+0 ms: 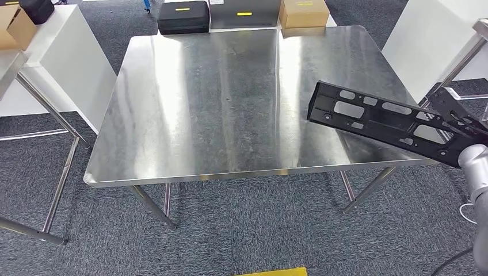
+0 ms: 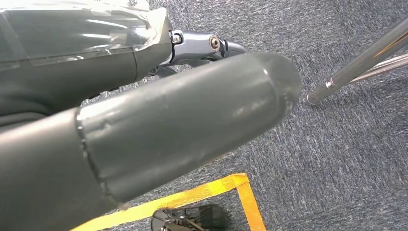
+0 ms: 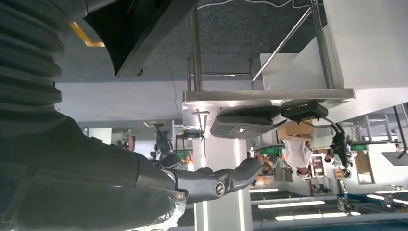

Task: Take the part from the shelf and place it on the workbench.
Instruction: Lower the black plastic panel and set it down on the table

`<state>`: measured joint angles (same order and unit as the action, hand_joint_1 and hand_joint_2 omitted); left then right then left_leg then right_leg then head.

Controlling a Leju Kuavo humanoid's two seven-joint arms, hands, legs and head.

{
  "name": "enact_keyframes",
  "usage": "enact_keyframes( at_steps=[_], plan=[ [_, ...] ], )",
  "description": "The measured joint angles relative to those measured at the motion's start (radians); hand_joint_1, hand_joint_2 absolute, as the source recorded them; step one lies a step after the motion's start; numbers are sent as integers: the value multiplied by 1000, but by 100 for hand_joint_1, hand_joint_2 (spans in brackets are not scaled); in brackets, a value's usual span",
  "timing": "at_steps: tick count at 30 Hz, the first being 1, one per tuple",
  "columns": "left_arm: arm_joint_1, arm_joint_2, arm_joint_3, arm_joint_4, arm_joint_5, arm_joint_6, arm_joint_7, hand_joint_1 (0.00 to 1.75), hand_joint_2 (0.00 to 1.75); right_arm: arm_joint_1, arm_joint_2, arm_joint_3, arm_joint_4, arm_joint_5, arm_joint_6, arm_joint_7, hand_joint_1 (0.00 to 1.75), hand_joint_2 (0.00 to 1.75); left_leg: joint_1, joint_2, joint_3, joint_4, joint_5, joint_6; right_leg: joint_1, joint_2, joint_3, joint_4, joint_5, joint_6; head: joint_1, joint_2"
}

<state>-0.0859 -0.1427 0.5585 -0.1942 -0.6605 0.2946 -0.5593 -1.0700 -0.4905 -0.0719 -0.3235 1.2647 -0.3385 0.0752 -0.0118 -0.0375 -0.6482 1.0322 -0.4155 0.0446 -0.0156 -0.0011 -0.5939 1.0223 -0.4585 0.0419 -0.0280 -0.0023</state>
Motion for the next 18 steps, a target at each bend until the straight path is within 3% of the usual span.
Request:
enact_keyframes(
  at_steps=[7, 18],
  plan=[
    [11, 6, 0, 0, -7, 1, 16, 0, 0, -4, 5, -75, 7, -51, 41, 132, 0, 0, 0, 0, 0, 0, 0, 0, 0, 0, 0, 0, 0, 0, 0, 0],
    [21, 11, 9, 0, -17, 0, 23, 0, 0, 10, -11, -175, 25, -60, 71, 145, 0, 0, -1, 0, 0, 0, 0, 0, 0, 0, 0, 0, 0, 0, 0, 0]
  ],
)
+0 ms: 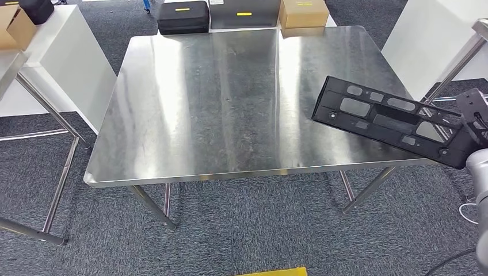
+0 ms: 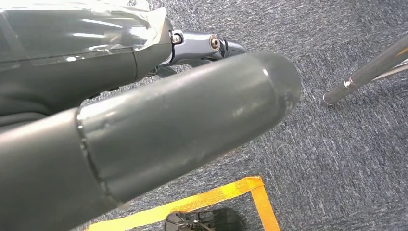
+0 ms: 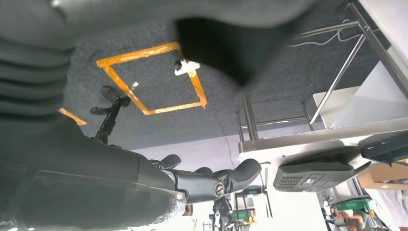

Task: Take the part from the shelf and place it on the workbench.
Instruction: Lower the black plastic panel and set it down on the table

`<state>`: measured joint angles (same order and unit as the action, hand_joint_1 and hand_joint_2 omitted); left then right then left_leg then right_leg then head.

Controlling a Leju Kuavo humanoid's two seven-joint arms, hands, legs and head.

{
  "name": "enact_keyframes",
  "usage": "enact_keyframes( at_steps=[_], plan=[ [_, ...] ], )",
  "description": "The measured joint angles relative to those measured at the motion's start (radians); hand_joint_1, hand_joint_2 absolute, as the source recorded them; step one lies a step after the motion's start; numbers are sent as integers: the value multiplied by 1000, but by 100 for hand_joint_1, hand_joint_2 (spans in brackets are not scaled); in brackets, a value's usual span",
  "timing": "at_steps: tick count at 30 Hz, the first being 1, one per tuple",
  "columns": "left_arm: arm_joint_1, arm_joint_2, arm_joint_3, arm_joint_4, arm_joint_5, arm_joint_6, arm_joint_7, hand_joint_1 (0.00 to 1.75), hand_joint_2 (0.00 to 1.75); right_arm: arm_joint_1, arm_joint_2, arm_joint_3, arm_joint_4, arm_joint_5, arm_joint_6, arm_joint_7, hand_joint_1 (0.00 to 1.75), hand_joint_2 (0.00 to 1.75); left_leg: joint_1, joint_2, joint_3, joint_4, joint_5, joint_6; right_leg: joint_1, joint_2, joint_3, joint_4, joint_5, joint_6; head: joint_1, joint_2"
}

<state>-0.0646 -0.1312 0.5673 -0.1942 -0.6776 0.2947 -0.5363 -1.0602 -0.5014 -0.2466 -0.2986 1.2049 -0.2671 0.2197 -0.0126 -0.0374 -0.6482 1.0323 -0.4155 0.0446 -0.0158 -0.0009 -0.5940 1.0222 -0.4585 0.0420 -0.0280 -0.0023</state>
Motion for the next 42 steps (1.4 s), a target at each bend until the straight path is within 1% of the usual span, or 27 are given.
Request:
enact_keyframes(
  at_steps=[13, 25, 29, 31, 33, 35, 37, 39, 41, 42],
  plan=[
    [0, 0, 4, 0, -7, -12, 2, 0, 0, 23, -33, -7, 0, 22, 9, -35, 0, 0, 0, 0, 0, 0, 0, 0, 0, 0, 0, 0, 0, 0, 0, 0],
    [1, 0, 5, 0, -12, -14, 3, 0, 0, 37, -43, -7, 0, 30, 8, -48, 0, 0, 0, 0, 0, 0, 0, 0, 0, 0, 0, 0, 0, 0, 0, 0],
    [1, 0, 7, 0, -13, -19, 1, 0, 0, 44, -52, -7, 0, 48, -11, -74, 0, 0, 0, 0, 0, 0, 0, 0, 0, 0, 0, 0, 0, 0, 0, 0],
    [1, -1, 9, 0, -12, -20, -8, 0, 0, 44, -65, -6, -2, 68, -29, -83, 0, 0, 0, -1, 0, 0, 0, 0, 0, -1, 0, 0, 0, 0, 0, 0],
    [1, -3, 14, 0, -7, -20, -20, 0, 87, 46, -87, -6, -6, 84, -60, -104, 0, 0, 0, -1, 0, 0, 0, 0, 0, -1, 0, 0, 0, 0, 0, 0],
    [2, -7, 20, 0, 1, -20, -26, 0, 175, 63, -118, -7, -16, 74, -118, -148, 0, 0, 0, -2, 0, 0, 0, 0, 0, -3, 0, 0, 0, 0, 0, 0],
    [2, -13, 28, 0, 7, -17, -28, 0, 175, 116, -152, -19, -32, 25, -207, -211, 0, 0, 1, -4, 0, 1, -2, 2, 0, -6, 1, -1, -1, 0, 0, 0],
    [1, -23, 36, 0, 11, -11, -28, 0, 175, 215, -173, -55, -53, -58, -305, -279, 0, 0, 3, -7, 1, 1, -3, 4, 2, -9, 5, -3, -2, 1, 0, 0],
    [1, -33, 43, 0, 14, -4, -28, 0, 175, 369, -166, -119, -94, -133, -376, -331, 0, 0, 5, -12, 1, 0, -5, 5, 6, -13, 10, -5, -3, 2, 1, 0],
    [1, -38, 47, 0, 14, -2, -26, 0, 175, 459, -146, -164, -129, -142, -393, -351, 0, 0, 6, -14, 1, 0, -6, 5, 9, -15, 12, -6, -4, 3, 1, 0]
  ],
)
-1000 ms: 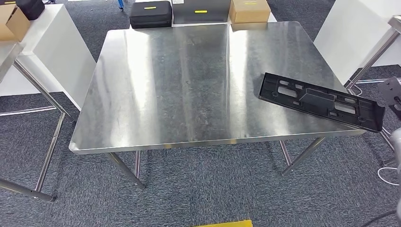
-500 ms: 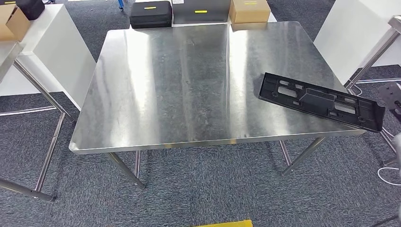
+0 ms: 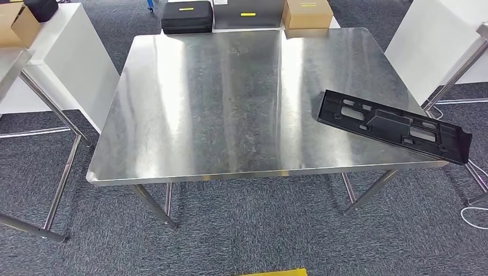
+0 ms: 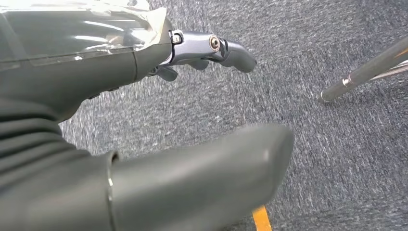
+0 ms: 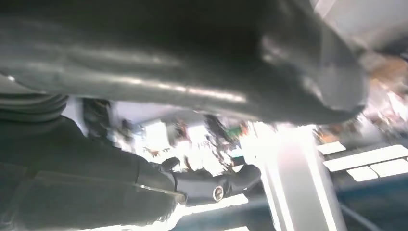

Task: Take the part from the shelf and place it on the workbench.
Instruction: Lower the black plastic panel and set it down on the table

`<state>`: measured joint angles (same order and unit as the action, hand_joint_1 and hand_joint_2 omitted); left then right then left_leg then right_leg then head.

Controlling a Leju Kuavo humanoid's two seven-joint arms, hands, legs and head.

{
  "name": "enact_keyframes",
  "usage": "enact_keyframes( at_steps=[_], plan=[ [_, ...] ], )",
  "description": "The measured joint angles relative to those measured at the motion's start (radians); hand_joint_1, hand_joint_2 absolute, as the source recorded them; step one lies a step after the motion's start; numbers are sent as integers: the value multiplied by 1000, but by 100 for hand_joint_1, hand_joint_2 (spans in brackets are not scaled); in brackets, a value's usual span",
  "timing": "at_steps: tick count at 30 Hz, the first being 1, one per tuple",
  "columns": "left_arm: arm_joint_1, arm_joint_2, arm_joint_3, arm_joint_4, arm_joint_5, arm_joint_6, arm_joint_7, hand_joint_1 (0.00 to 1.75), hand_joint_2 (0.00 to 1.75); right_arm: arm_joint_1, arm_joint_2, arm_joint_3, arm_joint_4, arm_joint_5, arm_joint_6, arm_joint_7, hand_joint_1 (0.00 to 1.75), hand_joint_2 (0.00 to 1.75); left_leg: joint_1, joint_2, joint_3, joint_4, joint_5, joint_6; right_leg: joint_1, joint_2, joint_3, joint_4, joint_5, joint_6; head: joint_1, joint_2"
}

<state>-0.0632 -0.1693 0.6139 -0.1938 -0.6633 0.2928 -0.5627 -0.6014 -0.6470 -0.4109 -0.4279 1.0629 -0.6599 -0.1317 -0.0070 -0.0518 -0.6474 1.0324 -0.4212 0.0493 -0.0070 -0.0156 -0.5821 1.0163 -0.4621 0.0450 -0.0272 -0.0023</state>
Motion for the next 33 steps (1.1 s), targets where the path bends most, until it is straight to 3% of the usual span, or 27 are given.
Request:
enact_keyframes(
  at_steps=[3, 6, 10, 14, 18, 23, 26, 27, 30, 31, 33],
  plan=[
    [1, -11, 10, 0, -9, 7, 7, 0, 175, 230, 124, -190, -125, 92, -7, -79, 0, 0, 0, -3, 0, 0, -2, 1, 2, -1, 1, -1, 0, 0, -1, 0],
    [0, -16, 18, 0, -16, 8, 10, 0, 175, 354, 236, -372, -200, 151, -8, -128, 0, 0, 0, -3, 1, 0, -1, 1, -2, -2, -2, -1, -1, 0, -2, 0],
    [3, -17, 25, 0, -17, 9, 13, 0, 0, 415, 305, -501, -261, 178, -8, -126, 0, 0, 1, 5, 2, -1, -2, -1, -3, 4, -3, -1, -1, -1, -1, 0],
    [1, -18, 29, 0, -20, 3, 24, 0, 0, 448, 365, -579, -293, 265, -8, -108, 0, 0, 0, 12, 4, -1, -2, -1, -3, 9, -4, -1, -1, -2, -1, 0],
    [1, -20, 38, 0, -39, -7, 47, 0, 0, 480, 462, -679, -313, 344, -8, -124, 0, 175, 0, 12, 5, 0, -2, -1, -4, 10, -4, -1, -1, -2, -1, 0],
    [0, -20, 60, 0, -127, -14, 82, 0, 0, 534, 575, -729, -296, 340, -8, -90, 0, 175, 1, 13, 5, -1, -3, -2, -3, 12, -4, -1, -1, -2, -1, 0],
    [-3, -19, 70, 0, -162, -18, 99, 0, 0, 537, 619, -773, -223, 342, -7, -137, 0, 175, 1, 17, 7, -1, -5, -5, -3, 17, -7, -1, -1, -3, -1, 0],
    [-4, -19, 70, 0, -172, -20, 105, 0, 0, 532, 628, -796, -175, 327, -4, -147, 0, 131, 2, 18, 9, -1, -6, -6, -3, 17, -8, -1, -2, -4, -1, 0],
    [-6, -17, 71, 0, -194, -31, 117, 0, 0, 518, 654, -861, -26, 292, 81, -141, 0, 131, 2, 19, 11, -1, -8, -8, -3, 17, -8, -1, -4, -6, -1, 0],
    [-6, -16, 71, 0, -203, -37, 121, 0, 0, 516, 667, -875, 13, 286, 142, -129, 0, 175, 2, 19, 11, -1, -8, -8, -3, 17, -7, -1, -4, -6, -1, 0],
    [-8, -14, 70, 0, -221, -47, 133, 0, 0, 514, 695, -892, 76, 295, 262, -85, 0, 175, 2, 19, 11, -1, -7, -8, -3, 18, -6, 0, -3, -6, -1, 0]
  ],
)
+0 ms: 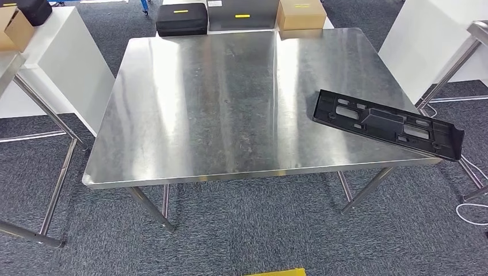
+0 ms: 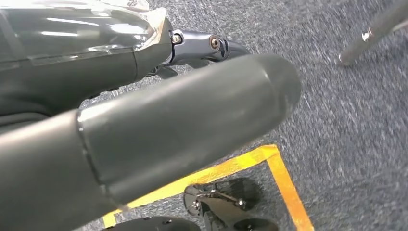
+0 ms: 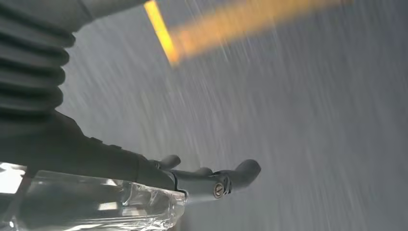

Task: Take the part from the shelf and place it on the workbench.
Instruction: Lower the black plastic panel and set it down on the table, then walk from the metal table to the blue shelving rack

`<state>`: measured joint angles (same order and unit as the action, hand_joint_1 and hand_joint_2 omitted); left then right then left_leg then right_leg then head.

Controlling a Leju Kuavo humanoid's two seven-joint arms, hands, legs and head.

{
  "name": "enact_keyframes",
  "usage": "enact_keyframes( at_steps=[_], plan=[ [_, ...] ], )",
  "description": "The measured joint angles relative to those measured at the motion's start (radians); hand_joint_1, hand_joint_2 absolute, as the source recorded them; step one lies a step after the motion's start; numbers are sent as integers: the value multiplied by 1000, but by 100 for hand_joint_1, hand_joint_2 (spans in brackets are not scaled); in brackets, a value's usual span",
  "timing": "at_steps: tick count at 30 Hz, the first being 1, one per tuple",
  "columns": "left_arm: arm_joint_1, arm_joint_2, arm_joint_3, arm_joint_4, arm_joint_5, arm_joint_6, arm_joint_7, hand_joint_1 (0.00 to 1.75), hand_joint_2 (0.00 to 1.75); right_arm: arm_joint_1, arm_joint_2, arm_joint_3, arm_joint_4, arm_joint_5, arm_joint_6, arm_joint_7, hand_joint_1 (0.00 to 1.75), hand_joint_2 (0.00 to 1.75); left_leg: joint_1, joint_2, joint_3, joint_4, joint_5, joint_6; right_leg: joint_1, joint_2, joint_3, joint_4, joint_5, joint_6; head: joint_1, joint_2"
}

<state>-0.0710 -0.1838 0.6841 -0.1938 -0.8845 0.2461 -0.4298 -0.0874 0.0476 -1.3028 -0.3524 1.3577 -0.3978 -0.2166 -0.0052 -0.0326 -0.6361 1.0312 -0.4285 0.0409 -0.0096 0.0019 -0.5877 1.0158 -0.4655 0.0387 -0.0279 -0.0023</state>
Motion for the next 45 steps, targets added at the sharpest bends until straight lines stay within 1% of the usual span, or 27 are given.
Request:
enact_keyframes(
  at_steps=[1, 3, 7, 14, 26, 30, 31, 35, 42, 45],
  plan=[
    [-1, 1, 0, 0, -7, -2, 7, 0, 0, -1, 13, -2, 23, 15, 41, 27, 0, 175, 0, 0, 0, 0, 0, 0, 0, 0, 0, 0, 0, 0, 0, 0],
    [-5, 2, -1, 0, -16, -5, 19, 0, 0, -3, 34, 0, 58, 49, 78, 75, 0, 175, 0, 0, 0, 0, 0, 0, 0, 0, 0, 0, 0, 0, 0, 0],
    [-15, 6, -2, 0, -31, -11, 39, 0, 0, -10, 54, 13, 95, 91, 79, 131, 0, 0, 0, 0, 0, 0, 0, 0, 0, 0, -1, 0, 0, 0, 0, 0],
    [-20, 15, -4, 0, -40, -16, 56, 0, 0, -11, 60, 32, 121, 113, 98, 134, 0, 0, -1, 0, 0, 0, 0, 0, -1, 0, -1, 0, 0, 0, 0, 0],
    [-24, 19, -4, 0, -45, -17, 62, 0, 0, -11, 61, 63, 132, 145, 130, 144, 0, 0, -1, 0, 0, 0, 0, 0, -1, 0, 0, 0, 0, 0, 0, 0],
    [-24, 19, -4, 0, -45, -17, 62, 0, 0, -11, 63, 74, 132, 152, 130, 144, 0, 175, -1, 0, 0, 0, 0, 0, -1, 0, 0, 0, 0, 0, 0, 0],
    [-24, 19, -4, 0, -46, -17, 62, 0, 0, -11, 63, 76, 133, 151, 130, 144, 0, 175, -1, 0, 0, 0, 0, 0, -1, 0, 0, 0, 0, 0, 0, 0],
    [-24, 19, -4, 0, -46, -17, 60, 0, 0, -11, 64, 79, 133, 139, 131, 141, 0, 0, -1, 0, 0, 0, 0, 0, -1, 0, 0, 0, 0, 0, 0, 0],
    [-24, 21, -4, 0, -46, -17, 58, 0, 0, -11, 64, 79, 134, 127, 130, 137, 0, 0, -5, 0, 0, 2, 0, 1, -6, 0, 6, 0, 1, 1, 0, 0],
    [-25, 22, -4, 0, -47, -17, 58, 0, 0, -11, 65, 79, 135, 128, 130, 134, 0, 0, -7, 0, 0, 4, -3, 5, -9, 0, 7, 0, 1, 2, 0, 0]
  ],
)
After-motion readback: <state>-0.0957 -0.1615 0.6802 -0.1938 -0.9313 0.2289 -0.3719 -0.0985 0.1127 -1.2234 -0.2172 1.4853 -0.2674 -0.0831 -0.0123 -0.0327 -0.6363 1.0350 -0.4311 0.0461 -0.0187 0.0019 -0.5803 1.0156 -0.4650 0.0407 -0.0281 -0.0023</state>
